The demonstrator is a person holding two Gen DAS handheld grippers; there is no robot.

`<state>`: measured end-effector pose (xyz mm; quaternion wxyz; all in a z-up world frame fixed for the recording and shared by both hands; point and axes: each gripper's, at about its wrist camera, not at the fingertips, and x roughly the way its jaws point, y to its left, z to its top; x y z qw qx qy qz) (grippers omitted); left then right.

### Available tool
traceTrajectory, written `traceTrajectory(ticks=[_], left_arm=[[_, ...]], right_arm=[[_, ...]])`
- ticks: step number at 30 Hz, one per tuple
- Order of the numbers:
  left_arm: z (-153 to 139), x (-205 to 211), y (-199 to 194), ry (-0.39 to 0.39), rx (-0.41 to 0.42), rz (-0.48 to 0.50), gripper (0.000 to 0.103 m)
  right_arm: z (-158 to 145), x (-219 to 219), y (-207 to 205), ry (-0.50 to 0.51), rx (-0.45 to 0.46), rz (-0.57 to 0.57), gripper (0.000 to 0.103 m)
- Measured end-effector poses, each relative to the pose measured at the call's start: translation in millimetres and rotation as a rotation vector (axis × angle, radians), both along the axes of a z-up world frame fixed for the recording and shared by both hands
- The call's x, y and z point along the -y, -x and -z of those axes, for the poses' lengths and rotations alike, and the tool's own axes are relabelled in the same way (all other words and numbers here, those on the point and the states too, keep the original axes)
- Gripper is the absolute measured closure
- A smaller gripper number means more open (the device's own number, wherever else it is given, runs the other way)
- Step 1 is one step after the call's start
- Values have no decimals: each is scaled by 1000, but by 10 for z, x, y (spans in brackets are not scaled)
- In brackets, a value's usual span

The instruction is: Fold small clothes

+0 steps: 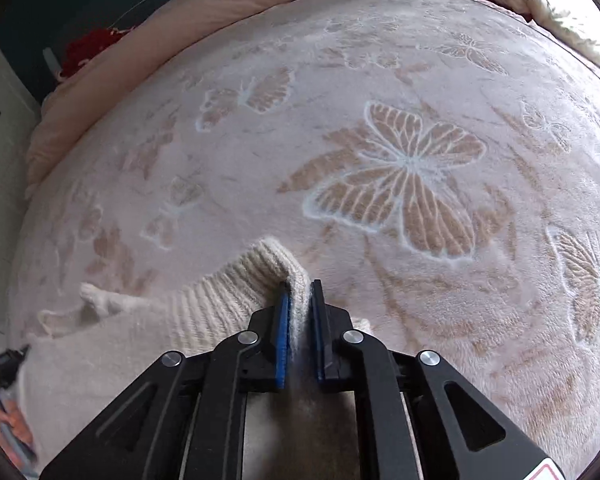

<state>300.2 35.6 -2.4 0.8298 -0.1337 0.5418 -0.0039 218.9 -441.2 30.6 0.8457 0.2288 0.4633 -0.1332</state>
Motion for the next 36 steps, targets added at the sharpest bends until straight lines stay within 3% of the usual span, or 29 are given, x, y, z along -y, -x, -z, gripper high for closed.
traceTrajectory(ticks=[2, 3, 5, 8, 11, 13, 16, 18, 21, 24, 26, 28, 30, 31, 34, 36], left_arm=[[-192, -1, 128, 6, 23, -7, 65], [-360, 7, 276, -15, 66, 5, 60], [-562, -4, 537, -24, 120, 37, 40], [-715, -141, 1085, 29, 129, 23, 25], [-594, -315, 1612, 114, 66, -46, 23], [-493, -375, 1864, 128, 34, -82, 23], [-374, -433, 2131, 116, 31, -122, 20], [-287, -493, 2202, 120, 25, -159, 17], [-127, -630, 2275, 218, 5, -251, 14], [-46, -706, 2239, 281, 9, -295, 7], [-37, -673, 2163, 269, 15, -298, 5], [-30, -649, 2098, 283, 35, -299, 8], [-19, -618, 2027, 340, 53, -270, 48], [26, -585, 1959, 392, 21, -240, 69], [-57, -577, 1908, 428, 36, -256, 81], [-280, -516, 1907, 442, 93, -227, 83]], right_arm=[[-292, -154, 154, 40, 60, -25, 91], [-436, -260, 267, 84, 98, -38, 86], [-656, -538, 549, 111, 158, -98, 84], [-661, -1003, 845, 70, 151, -202, 84], [-537, -1523, 979, 28, 113, -309, 87], [-472, -1828, 955, 5, 102, -367, 93], [-468, -2276, 810, 28, 87, -431, 95], [-477, -2445, 590, 31, 78, -436, 95], [-361, -2556, 246, 56, 29, -413, 95], [13, -2553, -51, -4, -100, -405, 97], [177, -2601, -88, 30, -108, -414, 100], [185, -2660, -78, 67, -104, -412, 100], [187, -2755, -67, 134, -106, -433, 100], [187, -2808, -59, 171, -105, -450, 100], [204, -2854, -44, 203, -101, -466, 100], [225, -2818, -59, 173, -93, -459, 100]])
